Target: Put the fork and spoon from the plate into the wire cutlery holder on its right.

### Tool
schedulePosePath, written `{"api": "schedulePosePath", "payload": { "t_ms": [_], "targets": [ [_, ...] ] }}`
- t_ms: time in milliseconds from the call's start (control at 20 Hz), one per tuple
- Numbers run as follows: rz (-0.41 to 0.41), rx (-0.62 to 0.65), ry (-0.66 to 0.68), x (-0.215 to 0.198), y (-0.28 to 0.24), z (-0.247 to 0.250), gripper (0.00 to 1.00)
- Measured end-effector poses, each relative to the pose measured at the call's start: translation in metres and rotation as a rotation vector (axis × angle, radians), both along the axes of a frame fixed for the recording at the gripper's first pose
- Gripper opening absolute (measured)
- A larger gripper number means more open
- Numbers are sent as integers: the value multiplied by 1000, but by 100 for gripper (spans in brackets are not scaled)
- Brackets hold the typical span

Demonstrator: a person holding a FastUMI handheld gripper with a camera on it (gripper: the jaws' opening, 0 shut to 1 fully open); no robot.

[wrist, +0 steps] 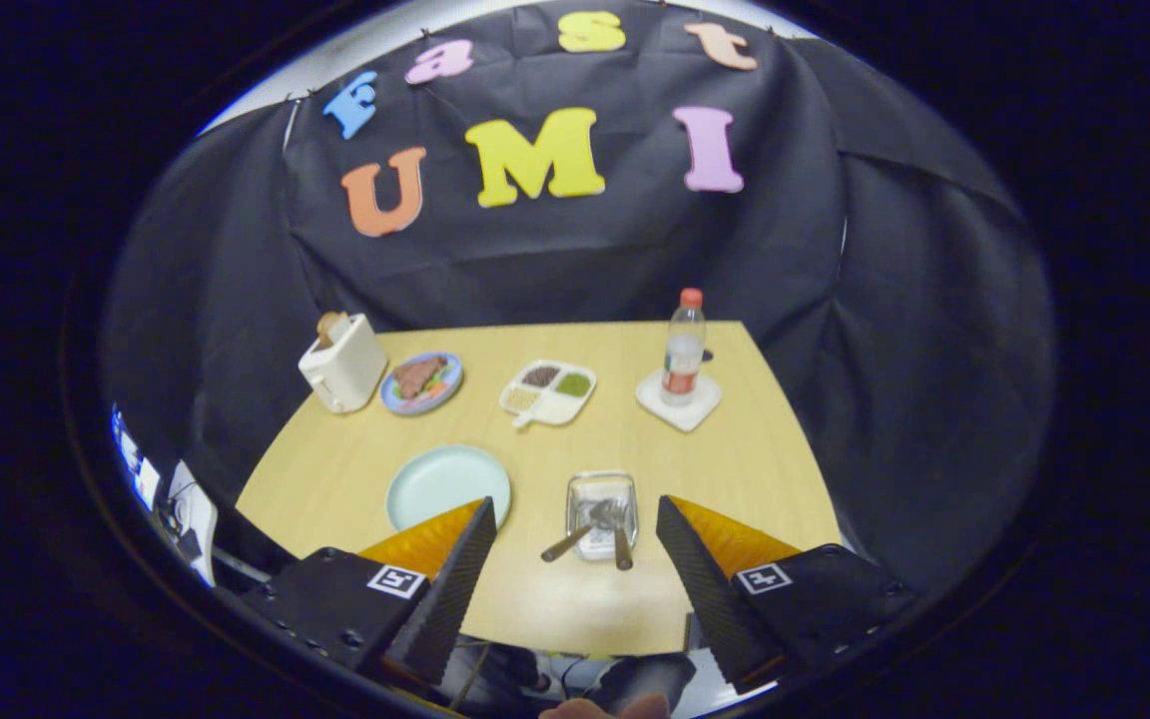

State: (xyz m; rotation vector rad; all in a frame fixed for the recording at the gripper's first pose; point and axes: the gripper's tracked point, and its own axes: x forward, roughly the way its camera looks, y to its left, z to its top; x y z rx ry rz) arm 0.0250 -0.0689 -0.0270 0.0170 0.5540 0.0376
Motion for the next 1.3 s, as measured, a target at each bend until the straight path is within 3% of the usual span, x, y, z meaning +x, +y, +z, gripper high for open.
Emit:
{"api": "schedulePosePath", "payload": {
  "t_ms": [300,450,700,850,1100,1300],
  "targets": [
    [-27,-18,-444,-43,25,59,96],
    [-51,-10,-553,-56,36,57,96],
    [-88,-35,-647,-63,55,35,96],
    [-81,-20,-624,-61,70,17,96],
    [-67,-126,-680,-65,81,32,96],
    [-75,-88,-666,-66,83,27,96]
  ]
}}
